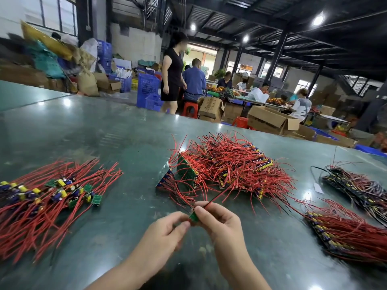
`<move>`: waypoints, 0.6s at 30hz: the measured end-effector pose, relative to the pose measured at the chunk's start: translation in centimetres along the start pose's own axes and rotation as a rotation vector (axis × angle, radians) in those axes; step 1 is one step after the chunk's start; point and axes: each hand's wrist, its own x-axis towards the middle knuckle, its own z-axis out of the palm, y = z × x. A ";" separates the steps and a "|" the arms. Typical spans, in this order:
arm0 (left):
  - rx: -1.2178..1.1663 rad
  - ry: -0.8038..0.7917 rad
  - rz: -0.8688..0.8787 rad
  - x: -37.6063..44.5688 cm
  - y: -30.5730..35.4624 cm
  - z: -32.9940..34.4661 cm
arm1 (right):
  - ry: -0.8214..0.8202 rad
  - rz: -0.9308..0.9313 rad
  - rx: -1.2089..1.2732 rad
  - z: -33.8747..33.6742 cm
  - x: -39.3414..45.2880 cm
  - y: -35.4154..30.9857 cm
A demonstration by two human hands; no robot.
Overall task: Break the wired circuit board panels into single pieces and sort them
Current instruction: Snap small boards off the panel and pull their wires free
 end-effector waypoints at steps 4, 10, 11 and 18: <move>0.136 0.094 0.147 -0.1 0.0 -0.3 | 0.006 -0.040 -0.059 -0.1 -0.1 0.1; 0.281 0.163 0.170 0.0 1.1 -1.4 | -0.103 -0.021 -0.051 0.5 -0.1 0.0; 0.321 0.178 0.163 0.3 1.4 -2.1 | -0.134 0.007 -0.046 0.6 -0.1 0.0; 0.807 0.659 0.215 1.3 2.4 -12.9 | -0.097 0.127 -0.080 0.7 -0.1 0.2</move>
